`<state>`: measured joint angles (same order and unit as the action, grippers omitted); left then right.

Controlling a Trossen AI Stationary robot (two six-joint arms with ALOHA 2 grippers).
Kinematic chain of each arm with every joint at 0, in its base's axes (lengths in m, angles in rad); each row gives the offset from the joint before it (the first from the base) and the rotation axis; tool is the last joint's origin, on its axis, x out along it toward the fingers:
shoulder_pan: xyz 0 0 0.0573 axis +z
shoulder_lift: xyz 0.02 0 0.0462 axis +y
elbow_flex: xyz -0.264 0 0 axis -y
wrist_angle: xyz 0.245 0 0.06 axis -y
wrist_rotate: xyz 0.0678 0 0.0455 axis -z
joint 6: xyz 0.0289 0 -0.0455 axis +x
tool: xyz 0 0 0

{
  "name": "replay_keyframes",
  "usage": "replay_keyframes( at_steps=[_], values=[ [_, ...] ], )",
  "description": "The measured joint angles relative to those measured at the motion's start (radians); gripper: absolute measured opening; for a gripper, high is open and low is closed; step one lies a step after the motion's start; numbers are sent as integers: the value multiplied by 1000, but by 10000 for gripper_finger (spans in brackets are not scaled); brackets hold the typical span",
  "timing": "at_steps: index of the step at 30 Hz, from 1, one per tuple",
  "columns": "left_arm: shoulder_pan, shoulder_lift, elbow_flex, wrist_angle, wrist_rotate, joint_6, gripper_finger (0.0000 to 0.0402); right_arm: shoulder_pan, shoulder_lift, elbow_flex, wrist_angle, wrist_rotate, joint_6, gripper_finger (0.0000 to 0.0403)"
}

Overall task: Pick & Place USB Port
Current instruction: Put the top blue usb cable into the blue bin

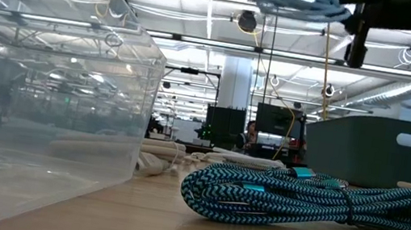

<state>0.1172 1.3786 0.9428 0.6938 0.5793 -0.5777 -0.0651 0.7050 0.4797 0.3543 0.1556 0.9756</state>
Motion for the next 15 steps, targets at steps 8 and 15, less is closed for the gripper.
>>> replay_keyframes(
  at_steps=[8, 15],
  values=[
    [-96, -20, 0, -197, -145, 131, 131, -281, -182, 0, -214, -87, 21, 10],
    [-175, -6, -1, -284, -268, 197, 131, -616, -217, 0, -288, -337, 55, 10]
  ],
)
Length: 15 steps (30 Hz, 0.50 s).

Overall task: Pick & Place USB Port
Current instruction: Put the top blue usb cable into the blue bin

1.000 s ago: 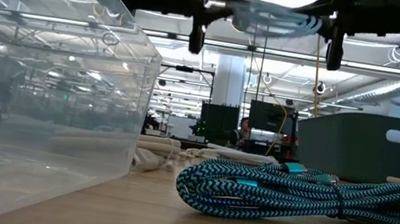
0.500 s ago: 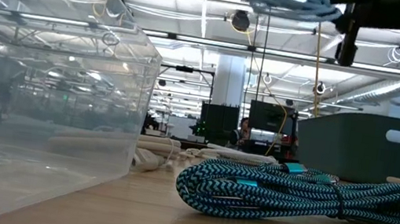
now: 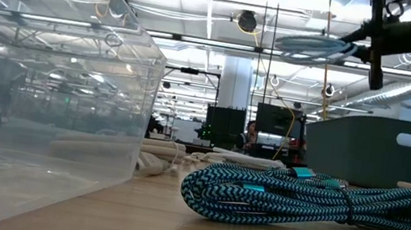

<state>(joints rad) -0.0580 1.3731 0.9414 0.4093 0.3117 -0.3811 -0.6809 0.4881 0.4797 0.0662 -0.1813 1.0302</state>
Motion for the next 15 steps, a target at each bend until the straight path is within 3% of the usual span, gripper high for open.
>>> replay_keyframes(
  at_steps=[4, 11, 15],
  values=[
    [-37, 5, 1, -29, -55, 37, 131, -151, 15, 0, -2, -111, -6, 10],
    [-87, 4, 1, -85, -142, 93, 131, -375, 21, 0, -47, -119, -64, 10],
    [-110, 4, 1, -123, -191, 107, 131, -496, 24, 0, -92, -186, -103, 10]
  ],
)
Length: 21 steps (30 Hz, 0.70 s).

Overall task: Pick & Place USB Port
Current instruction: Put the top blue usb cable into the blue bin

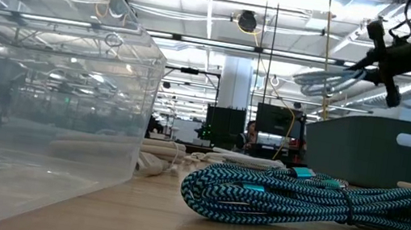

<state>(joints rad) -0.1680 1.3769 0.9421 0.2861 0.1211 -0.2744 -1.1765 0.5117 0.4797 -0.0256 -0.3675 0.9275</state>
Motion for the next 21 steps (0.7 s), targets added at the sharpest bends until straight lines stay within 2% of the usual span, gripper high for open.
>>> replay_keyframes(
  at_steps=[5, 10, 16, 21],
  values=[
    [-26, 0, 0, -41, -51, 12, 131, -95, 0, 0, -80, -41, -79, 10],
    [-45, 0, 0, -56, -91, 29, 131, -133, 0, 0, -168, -52, -196, 10],
    [-56, 0, 0, -60, -107, 35, 131, -147, 0, 1, -309, 23, -312, 10],
    [-56, 0, 0, -60, -130, 41, 131, -147, 0, 1, -325, 26, -337, 9]
  ],
)
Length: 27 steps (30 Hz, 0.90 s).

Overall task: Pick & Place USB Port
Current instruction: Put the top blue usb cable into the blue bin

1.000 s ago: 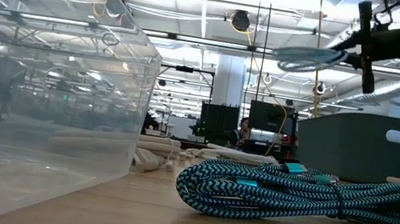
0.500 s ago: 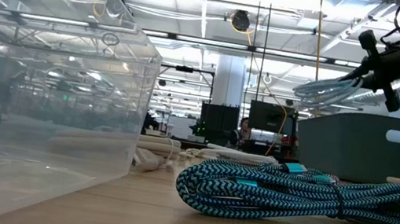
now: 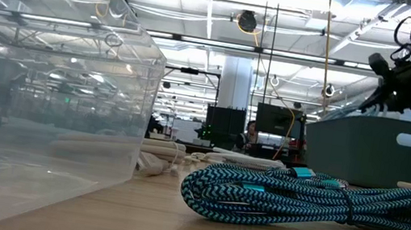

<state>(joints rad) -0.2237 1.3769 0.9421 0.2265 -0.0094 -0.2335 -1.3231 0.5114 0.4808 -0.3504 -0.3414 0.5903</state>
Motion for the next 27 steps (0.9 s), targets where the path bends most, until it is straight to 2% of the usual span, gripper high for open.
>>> replay_keyframes(
  at_steps=[10, 13, 22, 27],
  values=[
    [0, 0, 0, 1, -1, 3, 131, 0, 13, 0, -88, -18, -33, 9],
    [0, 0, 0, 1, -1, 4, 131, 0, 21, 0, -90, -54, -33, 9],
    [0, 0, 0, 2, -20, 12, 131, 0, 85, 0, -100, -55, -60, 9],
    [0, 0, 0, 3, -20, 14, 131, 0, 119, 0, -100, -42, -62, 33]
  ],
)
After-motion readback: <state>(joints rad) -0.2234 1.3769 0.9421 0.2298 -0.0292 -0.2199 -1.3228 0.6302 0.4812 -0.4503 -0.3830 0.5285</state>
